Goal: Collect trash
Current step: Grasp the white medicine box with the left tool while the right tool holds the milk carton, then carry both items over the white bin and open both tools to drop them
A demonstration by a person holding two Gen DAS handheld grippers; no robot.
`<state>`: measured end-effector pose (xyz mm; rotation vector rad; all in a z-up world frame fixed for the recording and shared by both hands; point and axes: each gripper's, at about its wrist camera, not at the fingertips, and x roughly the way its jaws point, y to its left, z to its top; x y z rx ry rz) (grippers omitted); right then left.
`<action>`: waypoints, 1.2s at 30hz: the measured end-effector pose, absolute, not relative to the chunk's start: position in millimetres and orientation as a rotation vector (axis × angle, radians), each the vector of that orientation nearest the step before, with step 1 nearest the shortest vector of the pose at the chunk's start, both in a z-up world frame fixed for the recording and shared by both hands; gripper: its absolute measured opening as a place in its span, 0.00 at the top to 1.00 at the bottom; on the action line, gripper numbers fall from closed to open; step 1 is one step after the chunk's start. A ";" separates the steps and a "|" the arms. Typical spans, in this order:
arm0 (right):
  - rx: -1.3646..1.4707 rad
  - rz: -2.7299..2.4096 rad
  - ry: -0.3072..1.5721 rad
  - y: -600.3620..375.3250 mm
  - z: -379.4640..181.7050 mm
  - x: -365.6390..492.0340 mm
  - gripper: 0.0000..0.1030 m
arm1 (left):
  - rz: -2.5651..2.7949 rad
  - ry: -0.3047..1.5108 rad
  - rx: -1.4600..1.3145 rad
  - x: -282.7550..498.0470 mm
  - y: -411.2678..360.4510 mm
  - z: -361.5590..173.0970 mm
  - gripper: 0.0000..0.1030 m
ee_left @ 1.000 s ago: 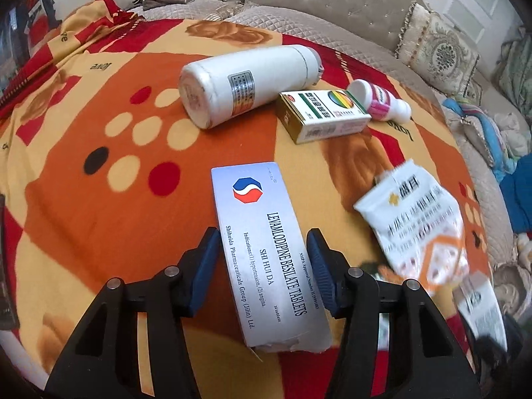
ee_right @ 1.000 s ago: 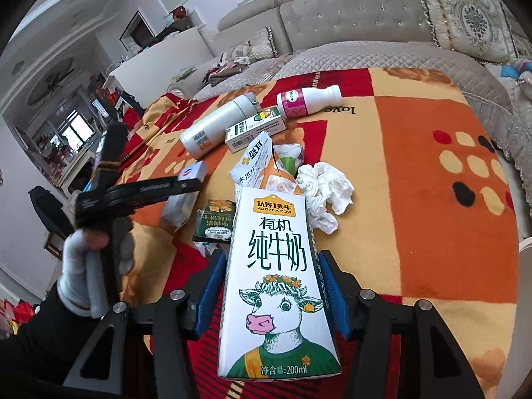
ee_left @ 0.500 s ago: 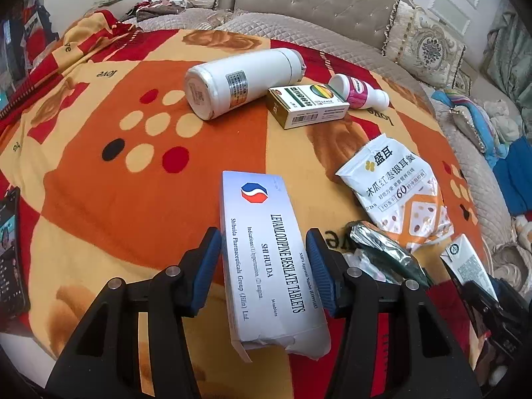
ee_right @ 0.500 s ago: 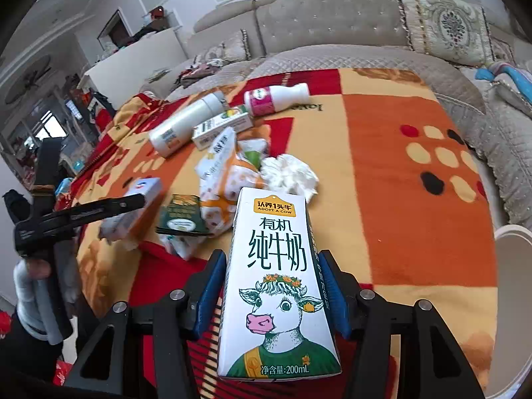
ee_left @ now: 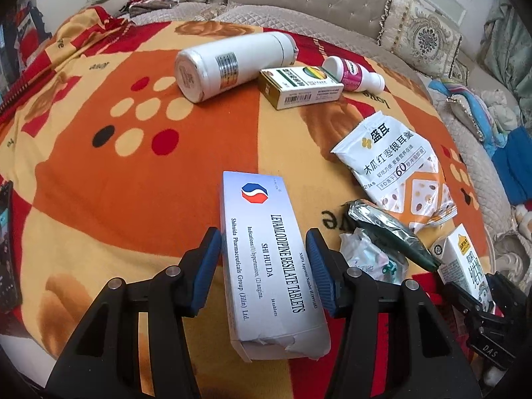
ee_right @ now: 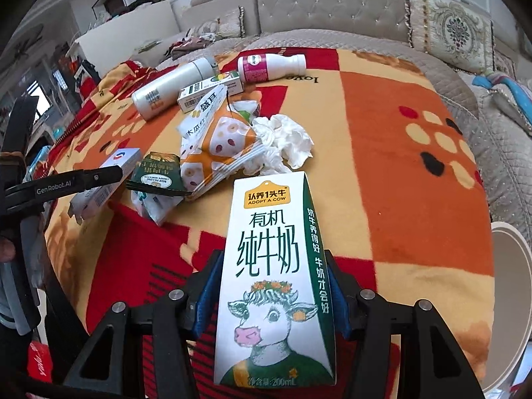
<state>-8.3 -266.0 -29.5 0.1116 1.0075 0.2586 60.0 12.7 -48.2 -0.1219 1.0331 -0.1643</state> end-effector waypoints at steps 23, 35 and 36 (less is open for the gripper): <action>0.175 0.279 0.967 -274.7 -22.7 -7.0 0.51 | -0.154 0.985 -0.085 43.5 10.5 -42.0 0.51; 0.187 0.271 0.901 -290.0 2.1 -21.8 0.51 | -0.230 0.884 -0.063 15.0 -12.7 8.6 0.51; 0.186 0.265 0.895 -292.0 3.6 -23.6 0.51 | -0.242 0.874 -0.060 12.7 -17.0 13.8 0.51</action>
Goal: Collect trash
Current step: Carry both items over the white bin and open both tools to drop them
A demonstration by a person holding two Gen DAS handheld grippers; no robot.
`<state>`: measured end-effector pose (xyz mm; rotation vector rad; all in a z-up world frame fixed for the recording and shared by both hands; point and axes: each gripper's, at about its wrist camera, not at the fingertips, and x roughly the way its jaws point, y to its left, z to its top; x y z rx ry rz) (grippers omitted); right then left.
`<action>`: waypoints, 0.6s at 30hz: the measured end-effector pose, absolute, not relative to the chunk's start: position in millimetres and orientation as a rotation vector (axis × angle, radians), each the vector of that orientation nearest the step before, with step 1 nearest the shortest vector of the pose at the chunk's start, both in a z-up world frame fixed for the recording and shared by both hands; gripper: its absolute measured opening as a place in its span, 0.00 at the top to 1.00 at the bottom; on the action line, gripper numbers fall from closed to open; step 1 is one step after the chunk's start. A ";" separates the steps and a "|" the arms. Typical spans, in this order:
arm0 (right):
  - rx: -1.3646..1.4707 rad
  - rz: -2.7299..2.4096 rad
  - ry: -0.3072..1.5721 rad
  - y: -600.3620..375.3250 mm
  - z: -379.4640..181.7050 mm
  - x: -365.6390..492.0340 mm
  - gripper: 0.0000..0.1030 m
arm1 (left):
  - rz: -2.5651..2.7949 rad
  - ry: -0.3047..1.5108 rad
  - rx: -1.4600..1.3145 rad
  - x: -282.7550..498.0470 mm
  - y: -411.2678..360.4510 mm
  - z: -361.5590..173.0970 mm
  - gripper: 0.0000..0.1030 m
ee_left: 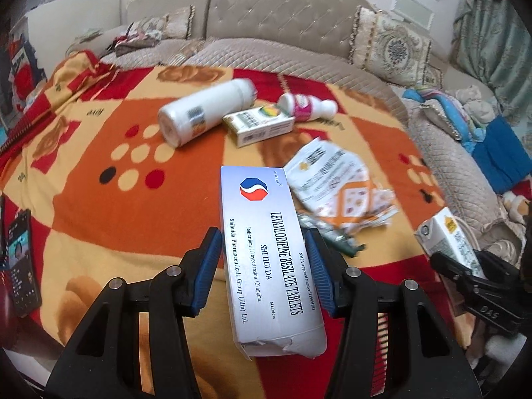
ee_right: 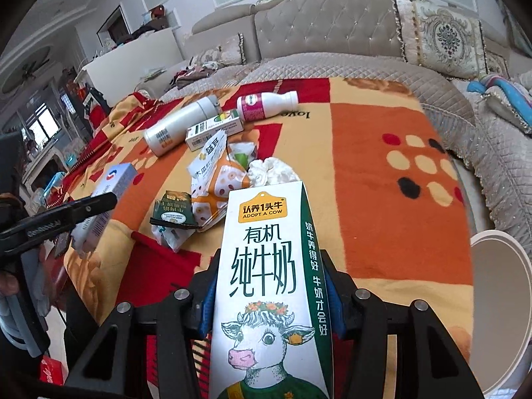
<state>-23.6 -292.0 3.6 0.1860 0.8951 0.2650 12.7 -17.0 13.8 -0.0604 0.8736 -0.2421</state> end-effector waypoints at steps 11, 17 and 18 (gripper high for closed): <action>0.233 0.192 0.857 -328.3 10.2 -36.6 0.51 | -0.393 0.831 -0.033 -1.6 -79.9 43.1 0.51; 0.267 0.144 0.852 -353.8 6.8 -46.6 0.51 | -0.471 0.840 0.011 -7.6 -125.9 42.9 0.51; 0.274 0.135 0.851 -359.0 6.0 -48.8 0.51 | -0.481 0.843 0.018 -8.4 -132.7 41.9 0.51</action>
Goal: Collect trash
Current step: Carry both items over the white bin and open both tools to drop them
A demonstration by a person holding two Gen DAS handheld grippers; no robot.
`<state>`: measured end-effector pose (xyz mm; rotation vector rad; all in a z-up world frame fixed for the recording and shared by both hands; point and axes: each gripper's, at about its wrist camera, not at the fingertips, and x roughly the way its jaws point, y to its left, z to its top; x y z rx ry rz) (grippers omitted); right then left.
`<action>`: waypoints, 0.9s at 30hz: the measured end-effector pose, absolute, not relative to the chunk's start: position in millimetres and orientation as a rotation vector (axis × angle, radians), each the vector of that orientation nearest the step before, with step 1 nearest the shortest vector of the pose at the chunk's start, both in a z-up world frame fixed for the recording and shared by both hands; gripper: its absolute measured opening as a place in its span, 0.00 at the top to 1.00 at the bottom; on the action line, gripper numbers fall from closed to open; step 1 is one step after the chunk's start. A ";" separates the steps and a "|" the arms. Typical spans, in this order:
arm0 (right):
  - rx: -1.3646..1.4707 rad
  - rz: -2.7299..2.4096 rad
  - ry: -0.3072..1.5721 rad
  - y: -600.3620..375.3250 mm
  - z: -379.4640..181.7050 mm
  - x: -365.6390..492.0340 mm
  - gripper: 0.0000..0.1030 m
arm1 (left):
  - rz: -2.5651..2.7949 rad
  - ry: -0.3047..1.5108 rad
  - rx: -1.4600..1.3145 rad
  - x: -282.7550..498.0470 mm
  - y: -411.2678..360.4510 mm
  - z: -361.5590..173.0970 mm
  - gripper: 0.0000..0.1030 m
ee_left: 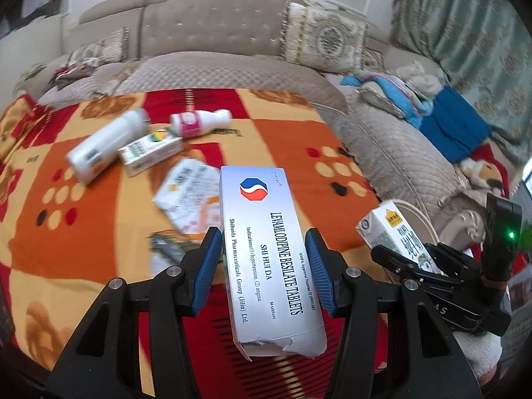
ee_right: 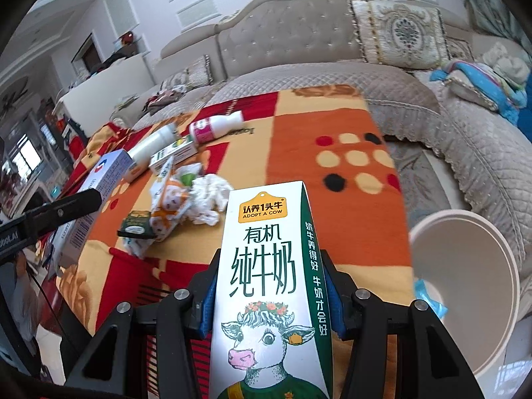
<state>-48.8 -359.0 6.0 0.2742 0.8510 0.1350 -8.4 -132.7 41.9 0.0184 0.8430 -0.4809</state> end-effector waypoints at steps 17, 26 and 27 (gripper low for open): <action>0.389 -0.045 0.862 -459.6 -14.6 -85.0 0.51 | -0.669 0.945 0.149 -22.2 -266.1 1.2 0.51; 0.474 -0.152 0.894 -518.6 -39.9 -102.0 0.51 | -0.753 1.006 0.167 -22.3 -322.1 -22.0 0.51; 0.485 -0.161 0.899 -525.0 -43.7 -102.9 0.51 | -0.760 1.012 0.167 -22.2 -327.8 -24.3 0.51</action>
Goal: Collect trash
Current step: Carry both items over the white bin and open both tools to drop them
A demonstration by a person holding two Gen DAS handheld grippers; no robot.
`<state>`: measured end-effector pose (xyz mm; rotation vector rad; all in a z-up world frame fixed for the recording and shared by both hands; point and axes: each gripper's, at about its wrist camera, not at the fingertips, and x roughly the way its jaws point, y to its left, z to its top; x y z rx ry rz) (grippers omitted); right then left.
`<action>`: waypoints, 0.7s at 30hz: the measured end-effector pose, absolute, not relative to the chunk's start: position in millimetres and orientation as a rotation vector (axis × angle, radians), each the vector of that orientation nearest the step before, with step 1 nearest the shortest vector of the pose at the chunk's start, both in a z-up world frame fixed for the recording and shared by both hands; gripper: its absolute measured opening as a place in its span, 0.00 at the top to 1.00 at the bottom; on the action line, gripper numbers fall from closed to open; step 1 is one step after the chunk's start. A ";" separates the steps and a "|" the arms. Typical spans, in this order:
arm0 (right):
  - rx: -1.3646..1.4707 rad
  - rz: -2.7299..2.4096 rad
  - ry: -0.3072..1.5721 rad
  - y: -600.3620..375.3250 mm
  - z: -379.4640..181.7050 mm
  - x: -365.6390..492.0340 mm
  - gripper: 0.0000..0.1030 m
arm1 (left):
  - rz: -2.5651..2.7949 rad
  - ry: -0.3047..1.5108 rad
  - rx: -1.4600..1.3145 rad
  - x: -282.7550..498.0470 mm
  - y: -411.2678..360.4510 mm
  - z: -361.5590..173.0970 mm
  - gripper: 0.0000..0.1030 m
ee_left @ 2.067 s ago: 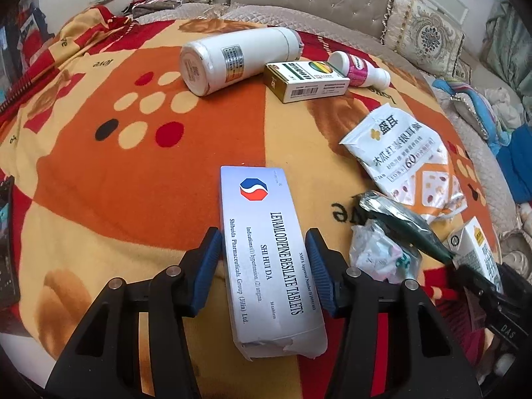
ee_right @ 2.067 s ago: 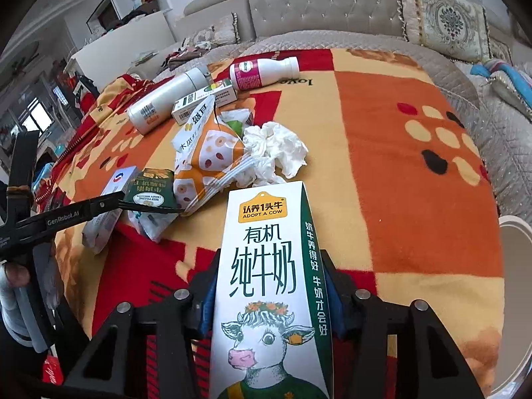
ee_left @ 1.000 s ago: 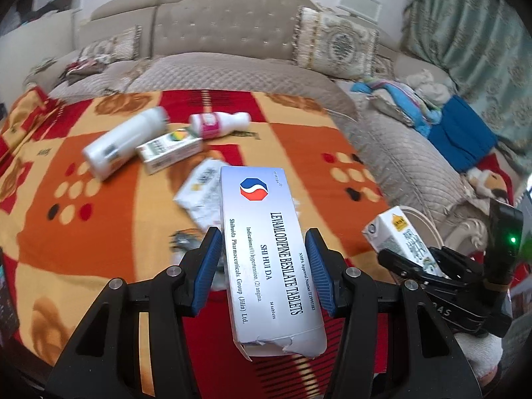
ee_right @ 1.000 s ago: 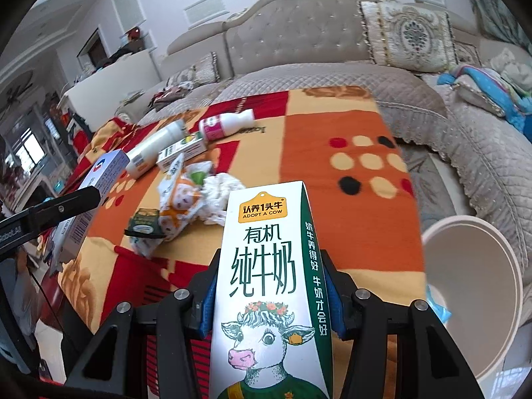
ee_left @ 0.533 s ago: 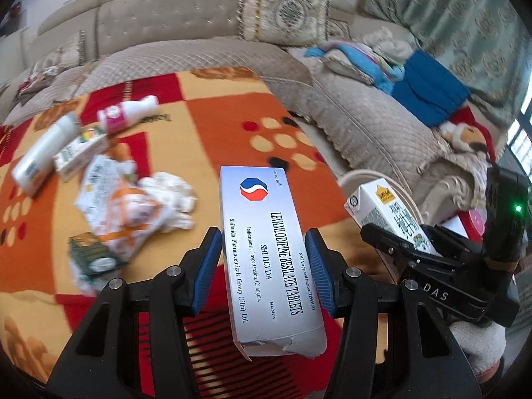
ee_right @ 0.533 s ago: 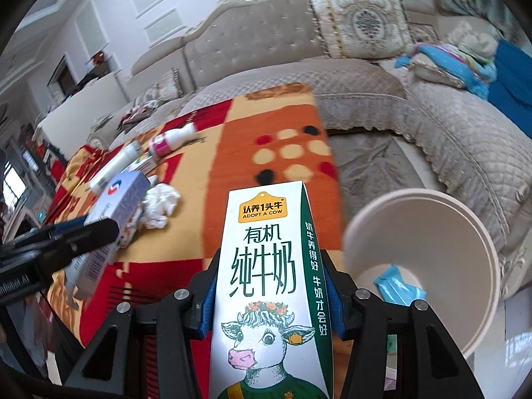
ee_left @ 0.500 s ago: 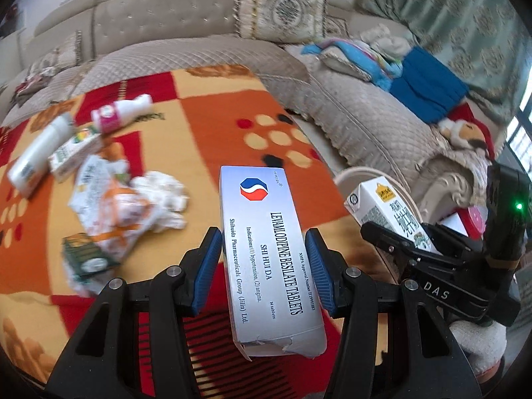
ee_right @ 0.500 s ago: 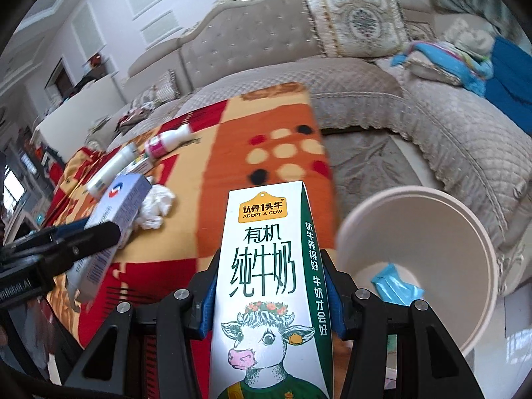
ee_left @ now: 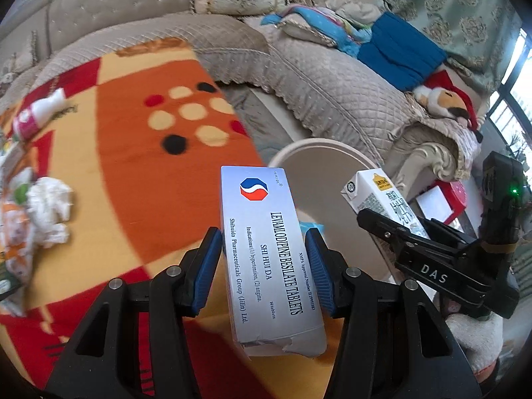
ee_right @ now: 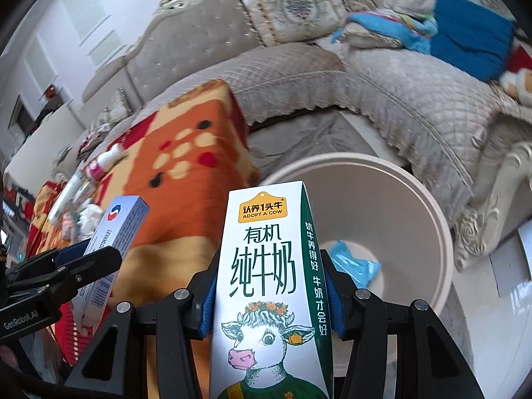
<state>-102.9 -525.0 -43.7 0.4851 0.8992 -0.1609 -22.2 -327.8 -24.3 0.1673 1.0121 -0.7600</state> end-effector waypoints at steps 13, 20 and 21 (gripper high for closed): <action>0.564 -0.220 0.915 -557.6 -62.3 -104.4 0.51 | -0.841 1.082 0.141 -18.7 -377.1 -47.3 0.50; 0.621 -0.250 0.937 -566.0 -70.4 -106.3 0.51 | -0.861 1.083 0.131 -17.8 -377.0 -49.6 0.41; 0.626 -0.260 0.943 -566.9 -71.5 -106.5 0.49 | -0.866 1.083 0.124 -17.8 -375.8 -48.9 0.39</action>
